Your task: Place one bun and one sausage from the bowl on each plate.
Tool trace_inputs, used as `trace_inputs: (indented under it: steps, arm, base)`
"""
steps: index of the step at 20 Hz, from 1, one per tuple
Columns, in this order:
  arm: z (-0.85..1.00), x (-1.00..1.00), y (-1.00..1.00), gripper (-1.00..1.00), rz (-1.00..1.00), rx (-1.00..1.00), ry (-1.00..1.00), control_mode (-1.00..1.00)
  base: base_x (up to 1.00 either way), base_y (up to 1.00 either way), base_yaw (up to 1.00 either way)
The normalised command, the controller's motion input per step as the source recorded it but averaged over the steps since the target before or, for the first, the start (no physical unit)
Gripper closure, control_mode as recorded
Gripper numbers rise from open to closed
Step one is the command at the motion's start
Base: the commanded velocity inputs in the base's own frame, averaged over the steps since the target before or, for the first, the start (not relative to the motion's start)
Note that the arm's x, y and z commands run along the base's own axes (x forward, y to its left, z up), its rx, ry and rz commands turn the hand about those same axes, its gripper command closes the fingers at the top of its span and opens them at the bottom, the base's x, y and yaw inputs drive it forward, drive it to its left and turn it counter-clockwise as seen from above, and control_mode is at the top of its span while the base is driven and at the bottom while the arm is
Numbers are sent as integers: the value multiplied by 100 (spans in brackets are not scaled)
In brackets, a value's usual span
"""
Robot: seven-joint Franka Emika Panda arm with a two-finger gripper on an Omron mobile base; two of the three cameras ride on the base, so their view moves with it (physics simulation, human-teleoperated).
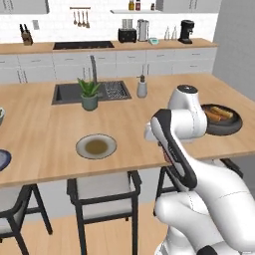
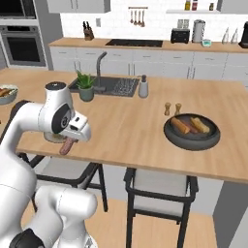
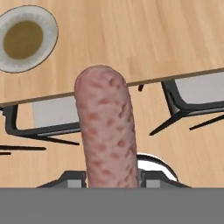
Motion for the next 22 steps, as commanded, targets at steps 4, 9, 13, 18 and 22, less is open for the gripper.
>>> trace_inputs:
  steps: [4,9,13,18,22]
  arm:
    - [0,0,0,100,0,0,0,100]
    - [0,0,0,100,0,0,0,100]
    - [0,0,0,100,0,0,0,100]
    - [0,2,3,100,0,0,0,-100]
    - [-2,6,95,100,5,-7,2,-100]
  base:
    - [6,-73,0]
    - [35,-34,0]
    - [66,0,0]
    - [41,-1,0]
    - [0,0,0]
